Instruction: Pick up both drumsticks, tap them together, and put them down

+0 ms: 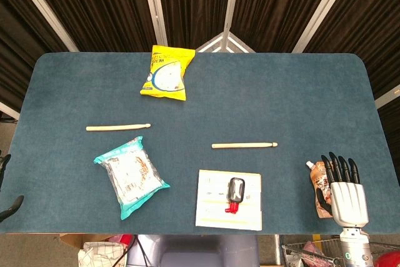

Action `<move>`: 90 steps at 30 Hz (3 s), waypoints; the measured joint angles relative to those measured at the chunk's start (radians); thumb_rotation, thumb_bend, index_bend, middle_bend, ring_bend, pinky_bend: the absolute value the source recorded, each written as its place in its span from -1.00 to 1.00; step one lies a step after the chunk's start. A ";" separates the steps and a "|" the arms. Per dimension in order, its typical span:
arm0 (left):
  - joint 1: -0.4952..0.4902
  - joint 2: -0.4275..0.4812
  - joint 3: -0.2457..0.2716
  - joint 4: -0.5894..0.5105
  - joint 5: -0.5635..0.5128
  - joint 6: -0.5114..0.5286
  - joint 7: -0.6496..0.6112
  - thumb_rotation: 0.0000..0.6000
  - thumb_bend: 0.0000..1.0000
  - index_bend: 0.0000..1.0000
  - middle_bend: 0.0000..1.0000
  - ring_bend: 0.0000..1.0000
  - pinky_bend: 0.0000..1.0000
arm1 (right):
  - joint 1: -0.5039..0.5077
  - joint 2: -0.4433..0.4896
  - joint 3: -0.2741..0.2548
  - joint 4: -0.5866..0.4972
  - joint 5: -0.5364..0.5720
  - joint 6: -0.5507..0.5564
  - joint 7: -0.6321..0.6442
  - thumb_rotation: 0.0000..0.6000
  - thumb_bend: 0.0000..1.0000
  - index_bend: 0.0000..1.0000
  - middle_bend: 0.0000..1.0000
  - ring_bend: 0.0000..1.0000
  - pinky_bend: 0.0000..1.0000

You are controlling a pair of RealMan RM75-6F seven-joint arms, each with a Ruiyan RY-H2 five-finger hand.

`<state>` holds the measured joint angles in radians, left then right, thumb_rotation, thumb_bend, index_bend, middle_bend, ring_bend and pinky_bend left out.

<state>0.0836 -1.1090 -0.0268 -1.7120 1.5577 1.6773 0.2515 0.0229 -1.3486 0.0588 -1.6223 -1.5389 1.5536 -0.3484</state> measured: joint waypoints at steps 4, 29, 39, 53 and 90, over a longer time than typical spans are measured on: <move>0.000 0.002 0.000 0.000 -0.001 0.000 -0.003 1.00 -0.35 -0.90 -1.00 -1.00 -1.00 | -0.001 0.002 -0.002 -0.005 -0.001 0.001 -0.001 1.00 -0.21 -0.81 -0.87 -0.85 -1.00; -0.021 0.018 -0.025 0.012 -0.012 -0.015 -0.055 1.00 -0.35 -0.90 -1.00 -1.00 -1.00 | 0.133 0.017 0.090 -0.104 0.117 -0.187 -0.057 1.00 -0.21 -0.59 -0.62 -0.78 -1.00; -0.083 0.003 -0.036 0.024 0.004 -0.087 -0.029 1.00 -0.35 -0.90 -1.00 -1.00 -1.00 | 0.302 -0.086 0.177 -0.096 0.344 -0.353 -0.262 1.00 -0.21 -0.51 -0.48 -0.71 -1.00; -0.101 -0.003 -0.045 0.032 -0.034 -0.108 -0.031 1.00 -0.35 -0.90 -1.00 -1.00 -1.00 | 0.532 -0.307 0.263 0.051 0.643 -0.416 -0.525 1.00 -0.21 -0.30 -0.29 -0.64 -1.00; -0.120 -0.019 -0.040 0.031 -0.074 -0.133 0.009 1.00 -0.35 -0.90 -1.00 -1.00 -1.00 | 0.681 -0.444 0.196 0.314 0.743 -0.451 -0.530 1.00 -0.21 -0.01 -0.07 -0.52 -1.00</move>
<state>-0.0367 -1.1278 -0.0663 -1.6807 1.4840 1.5442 0.2608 0.7036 -1.7931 0.2553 -1.3081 -0.7958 1.1023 -0.8787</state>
